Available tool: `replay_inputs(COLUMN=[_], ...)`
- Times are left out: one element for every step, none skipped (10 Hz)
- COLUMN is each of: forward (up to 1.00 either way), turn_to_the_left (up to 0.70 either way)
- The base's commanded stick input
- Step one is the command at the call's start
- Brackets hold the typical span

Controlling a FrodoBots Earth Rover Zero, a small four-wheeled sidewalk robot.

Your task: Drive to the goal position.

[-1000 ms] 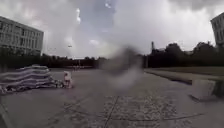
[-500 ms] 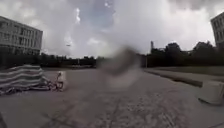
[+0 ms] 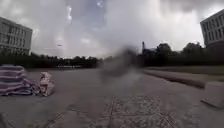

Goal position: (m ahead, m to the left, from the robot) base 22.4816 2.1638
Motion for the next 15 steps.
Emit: replay_inputs(forward=[0.7, 0.7, 0.7, 0.7, 0.7, 0.7, 0.7, 0.7, 0.7, 0.7, 0.7, 0.7, 0.7, 0.7, 0.7], turn_to_the_left=[0.0, 0.0, 0.0, 0.0, -0.28, -0.31, -0.15, 0.0, 0.0, 0.0, 0.0, 0.0, 0.0, 0.0, 0.0])
